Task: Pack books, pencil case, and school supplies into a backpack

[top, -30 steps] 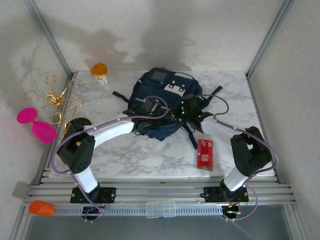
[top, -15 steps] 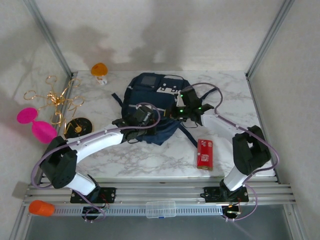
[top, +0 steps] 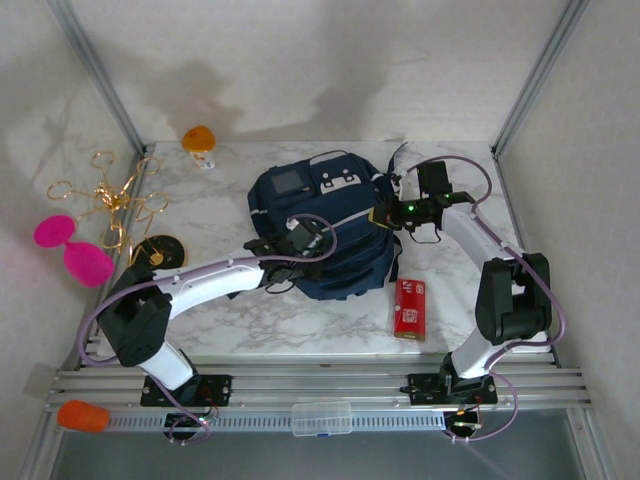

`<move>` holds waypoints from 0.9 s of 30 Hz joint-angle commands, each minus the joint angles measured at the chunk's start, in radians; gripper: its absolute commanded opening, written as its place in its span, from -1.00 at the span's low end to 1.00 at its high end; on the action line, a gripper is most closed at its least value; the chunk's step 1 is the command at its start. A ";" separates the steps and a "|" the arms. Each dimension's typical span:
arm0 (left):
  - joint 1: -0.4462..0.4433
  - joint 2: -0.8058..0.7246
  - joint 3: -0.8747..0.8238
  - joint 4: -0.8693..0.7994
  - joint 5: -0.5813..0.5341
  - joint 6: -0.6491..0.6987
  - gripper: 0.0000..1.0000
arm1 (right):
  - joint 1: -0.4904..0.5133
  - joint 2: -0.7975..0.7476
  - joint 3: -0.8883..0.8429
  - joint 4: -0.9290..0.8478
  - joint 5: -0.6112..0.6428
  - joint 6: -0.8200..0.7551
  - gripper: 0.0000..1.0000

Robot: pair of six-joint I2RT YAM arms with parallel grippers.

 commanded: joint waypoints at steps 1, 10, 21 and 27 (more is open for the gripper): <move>0.063 -0.022 -0.042 -0.096 -0.098 0.062 -1.00 | -0.017 0.008 0.052 0.073 0.012 -0.020 -1.00; 0.255 -0.032 -0.052 0.050 -0.017 0.133 -1.00 | 0.049 0.081 0.076 0.124 0.068 -0.003 -1.00; 0.238 0.004 0.008 0.052 0.095 0.139 -0.62 | 0.050 0.146 0.172 0.111 0.165 -0.009 -0.51; 0.137 -0.093 0.017 0.027 0.111 0.014 -0.14 | 0.038 -0.021 0.036 0.072 0.237 0.049 0.21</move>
